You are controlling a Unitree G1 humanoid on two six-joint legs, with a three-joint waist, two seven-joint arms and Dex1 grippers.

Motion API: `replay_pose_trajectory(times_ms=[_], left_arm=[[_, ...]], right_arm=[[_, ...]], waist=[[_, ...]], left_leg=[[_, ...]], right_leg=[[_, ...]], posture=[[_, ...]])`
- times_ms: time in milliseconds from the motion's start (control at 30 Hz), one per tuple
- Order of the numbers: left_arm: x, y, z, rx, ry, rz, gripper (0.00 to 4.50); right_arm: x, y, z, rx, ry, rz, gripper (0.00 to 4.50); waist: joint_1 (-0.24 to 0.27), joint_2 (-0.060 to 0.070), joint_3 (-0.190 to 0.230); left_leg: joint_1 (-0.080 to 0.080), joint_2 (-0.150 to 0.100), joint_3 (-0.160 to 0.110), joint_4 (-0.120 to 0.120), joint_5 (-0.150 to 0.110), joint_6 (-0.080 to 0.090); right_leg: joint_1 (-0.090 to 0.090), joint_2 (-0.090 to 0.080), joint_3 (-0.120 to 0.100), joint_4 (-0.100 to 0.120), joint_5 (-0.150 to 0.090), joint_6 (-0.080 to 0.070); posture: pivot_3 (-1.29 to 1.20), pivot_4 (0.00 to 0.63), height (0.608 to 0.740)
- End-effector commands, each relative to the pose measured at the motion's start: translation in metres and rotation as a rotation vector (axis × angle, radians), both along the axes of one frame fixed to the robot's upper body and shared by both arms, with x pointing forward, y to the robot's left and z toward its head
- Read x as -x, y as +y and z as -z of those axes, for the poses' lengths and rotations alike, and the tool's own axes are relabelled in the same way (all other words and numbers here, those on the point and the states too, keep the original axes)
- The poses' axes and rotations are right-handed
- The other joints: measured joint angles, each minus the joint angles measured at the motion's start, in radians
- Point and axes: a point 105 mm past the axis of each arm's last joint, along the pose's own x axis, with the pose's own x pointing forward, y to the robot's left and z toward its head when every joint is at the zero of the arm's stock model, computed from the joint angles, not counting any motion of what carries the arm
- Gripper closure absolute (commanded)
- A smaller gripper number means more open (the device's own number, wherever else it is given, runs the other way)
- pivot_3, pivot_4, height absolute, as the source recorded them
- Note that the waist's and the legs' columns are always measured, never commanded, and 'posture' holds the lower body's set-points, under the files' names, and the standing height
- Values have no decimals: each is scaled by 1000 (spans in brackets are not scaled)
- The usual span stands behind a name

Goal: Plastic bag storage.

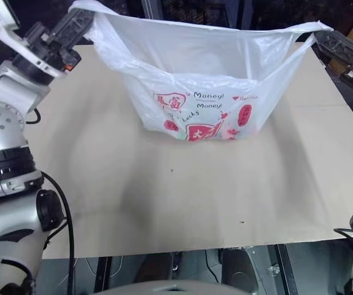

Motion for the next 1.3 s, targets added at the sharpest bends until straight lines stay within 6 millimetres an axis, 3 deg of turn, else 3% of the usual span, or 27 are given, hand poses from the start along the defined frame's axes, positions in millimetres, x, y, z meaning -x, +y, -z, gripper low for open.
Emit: replay_pose_trajectory(times_ms=[33, 167, 267, 300, 367, 500, 633, 700, 767, 867, 967, 1033, 1100, 1300], left_arm=[[-2, 11, 8, -111, -38, -81, 4500], [-5, 17, 40, -194, 21, -102, 2755], [-2, 26, 54, -225, 55, -130, 1414], [3, 29, 57, -221, 70, -115, 775], [12, 39, 54, -171, 97, -95, 63], [22, 70, 48, -72, 139, -167, 63], [29, 94, 86, -220, 261, -309, 63], [43, 103, 125, -290, 361, -365, 63], [63, 103, 163, -309, 470, -382, 63], [82, 98, 188, -363, 505, -420, 63], [100, 88, 209, -418, 517, -430, 63], [109, 83, 217, -434, 512, -438, 63], [117, 76, 219, -425, 489, -430, 63], [129, 60, 225, -458, 477, -381, 63]], right_arm=[[0, -8, 2, 61, 2, 74, 3626], [5, 5, 24, 175, 47, 27, 1652], [13, 9, 28, 189, 47, -20, 274], [15, 9, 28, 185, 44, -30, 0], [16, 6, 31, 184, 53, -27, 0], [1, -4, 63, 304, 99, 90, 0], [-2, -7, 95, 441, 133, 138, 0], [-1, -9, 121, 489, 134, 163, 0], [8, -9, 153, 519, 146, 139, 0], [16, -13, 182, 552, 192, 136, 0], [21, -12, 190, 526, 172, 139, 0], [25, -13, 194, 522, 158, 142, 0], [30, -15, 199, 537, 145, 142, 0], [38, -25, 203, 544, 125, 141, 0]], waist=[[-3, 0, 0], [-5, 1, 0], [-5, 1, 0], [-5, 1, 0], [-5, 1, 0], [-4, 0, 0], [-10, 1, -1], [-14, 1, -1], [-19, 1, -2], [-16, 0, -1], [-14, 1, -1], [-13, 0, -1], [-13, 0, -1], [-16, 0, -2]], left_leg=[[0, 0, 0, 0, 0, 0], [1, 0, 1, 0, 0, 0], [1, 0, 1, 1, 0, 0], [1, 0, 1, 2, 0, 1], [1, 0, 1, 2, 0, 1], [1, 1, -1, 2, 0, 1], [2, 1, 1, 2, 0, 1], [2, 1, 1, 2, 0, 1], [2, 1, 2, 1, 0, 1], [1, 1, 1, 1, -1, 1], [3, 1, 1, 2, 0, 1], [12, 1, 3, 2, 0, 1], [21, 1, 5, 1, -1, 1], [22, 2, 6, 3, -1, 1]], right_leg=[[0, 0, 0, 0, 0, 0], [0, 0, 1, 1, 0, 0], [-1, 0, 1, 4, 0, 0], [-1, 0, 1, 4, 0, 0], [-1, 0, 1, 4, 0, 0], [0, 0, 0, 4, 0, 0], [0, 0, 1, 4, 0, 0], [-1, 0, 2, 4, 0, 0], [0, -1, 2, 4, 0, 0], [0, -1, 1, 2, 0, 0], [1, -2, 1, 4, 0, 0], [11, -2, 2, 4, 0, 0], [17, -2, 3, 3, -3, -4], [18, 0, 5, 4, -3, -4]], posture=[[0, 150, 740], [0, 150, 740], [0, 150, 740], [0, 150, 740], [0, 150, 740], [0, 150, 740], [0, 150, 740], [0, 150, 740], [0, 150, 740], [0, 150, 740], [0, 150, 740], [0, 150, 740], [0, 150, 740], [0, 150, 740]])
